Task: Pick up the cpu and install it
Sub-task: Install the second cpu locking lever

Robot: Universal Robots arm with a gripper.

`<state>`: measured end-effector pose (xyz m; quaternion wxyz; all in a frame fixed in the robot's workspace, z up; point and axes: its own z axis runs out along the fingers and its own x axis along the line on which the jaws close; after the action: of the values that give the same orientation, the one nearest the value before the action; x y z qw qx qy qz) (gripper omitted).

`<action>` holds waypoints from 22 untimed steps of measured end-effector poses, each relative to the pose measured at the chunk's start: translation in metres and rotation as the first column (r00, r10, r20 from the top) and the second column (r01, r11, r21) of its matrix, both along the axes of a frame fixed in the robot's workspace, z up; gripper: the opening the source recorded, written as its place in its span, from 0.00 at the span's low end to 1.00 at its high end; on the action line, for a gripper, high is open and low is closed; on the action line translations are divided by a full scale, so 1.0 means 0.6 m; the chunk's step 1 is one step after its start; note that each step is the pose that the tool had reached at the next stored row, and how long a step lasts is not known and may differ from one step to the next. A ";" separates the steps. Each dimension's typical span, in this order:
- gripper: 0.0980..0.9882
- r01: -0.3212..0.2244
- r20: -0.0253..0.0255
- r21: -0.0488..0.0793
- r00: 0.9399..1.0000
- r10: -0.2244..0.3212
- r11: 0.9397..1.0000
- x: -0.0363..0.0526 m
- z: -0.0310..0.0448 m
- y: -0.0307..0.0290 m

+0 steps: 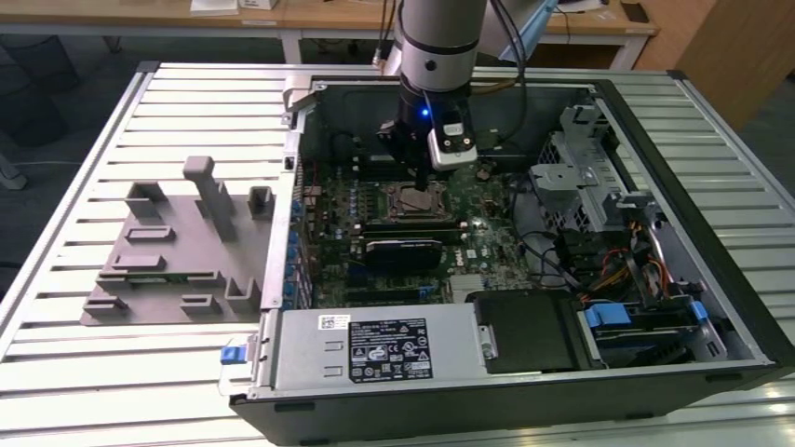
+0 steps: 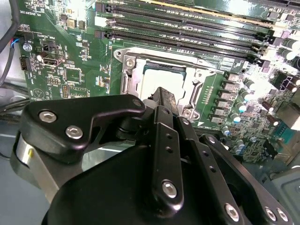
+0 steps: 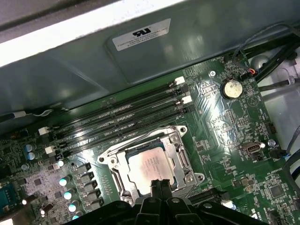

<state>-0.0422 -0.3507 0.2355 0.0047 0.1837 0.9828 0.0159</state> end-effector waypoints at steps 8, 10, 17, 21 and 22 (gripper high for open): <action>0.01 0.000 0.000 0.000 1.000 0.000 1.000 0.000 0.000 -0.0064; 0.01 0.000 0.000 0.000 1.000 0.000 1.000 0.000 0.000 -0.0087; 0.01 0.000 0.000 0.000 1.000 0.000 1.000 0.000 0.000 -0.0151; 0.01 0.000 0.000 0.000 1.000 0.000 1.000 0.000 0.000 -0.0180; 0.01 0.000 0.000 0.000 1.000 0.000 1.000 0.000 0.000 -0.0187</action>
<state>-0.0422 -0.3619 0.2355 0.0047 0.1837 0.9828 0.0160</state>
